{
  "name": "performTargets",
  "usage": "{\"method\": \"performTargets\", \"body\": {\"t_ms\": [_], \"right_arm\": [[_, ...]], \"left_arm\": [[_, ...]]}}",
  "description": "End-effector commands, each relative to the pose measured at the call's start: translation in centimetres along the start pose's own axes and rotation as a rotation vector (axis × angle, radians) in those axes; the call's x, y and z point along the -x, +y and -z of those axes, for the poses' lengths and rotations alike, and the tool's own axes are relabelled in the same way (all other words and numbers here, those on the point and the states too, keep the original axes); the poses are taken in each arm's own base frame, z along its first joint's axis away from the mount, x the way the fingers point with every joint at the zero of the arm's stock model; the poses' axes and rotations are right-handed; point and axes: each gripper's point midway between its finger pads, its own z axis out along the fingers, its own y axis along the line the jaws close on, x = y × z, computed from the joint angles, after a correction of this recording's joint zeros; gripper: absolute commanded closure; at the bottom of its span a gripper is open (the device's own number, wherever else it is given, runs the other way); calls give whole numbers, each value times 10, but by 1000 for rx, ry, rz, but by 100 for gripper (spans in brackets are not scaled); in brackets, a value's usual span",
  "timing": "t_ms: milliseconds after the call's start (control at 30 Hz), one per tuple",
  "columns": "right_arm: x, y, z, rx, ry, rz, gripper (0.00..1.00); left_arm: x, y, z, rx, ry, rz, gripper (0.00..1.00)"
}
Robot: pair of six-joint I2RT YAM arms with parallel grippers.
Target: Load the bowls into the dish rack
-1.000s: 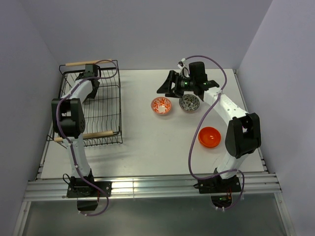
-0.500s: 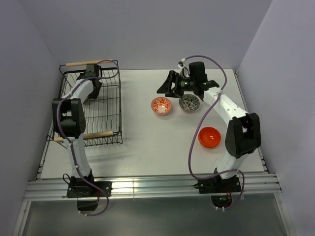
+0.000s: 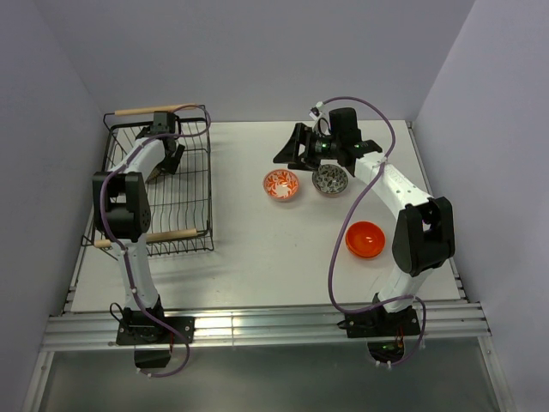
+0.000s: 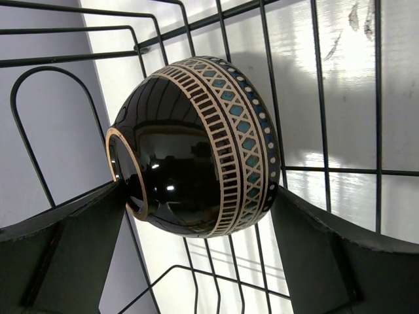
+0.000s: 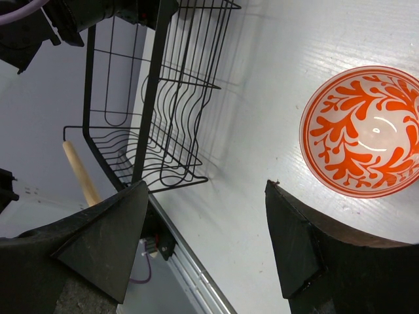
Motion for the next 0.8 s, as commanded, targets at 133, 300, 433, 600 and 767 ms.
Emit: {"method": "performTargets", "body": {"t_ms": [133,300,433,600,767], "right_arm": [[4,-3,0,-2,-7,13,21],[3,-4,0,-4,-3,12,21],[3,-4,-1,-4,0,13,20],[4,-4,0,-7,-3,14,20],[3,-6,1,-15,-3,24,20]], "left_arm": [[7,-4,13,-52,-16,37,4],[5,-6,11,-54,-15,36,4],[8,-7,13,-64,-24,45,3],[13,-6,16,-73,-28,53,2],[17,-6,26,-100,-42,76,2]]}}
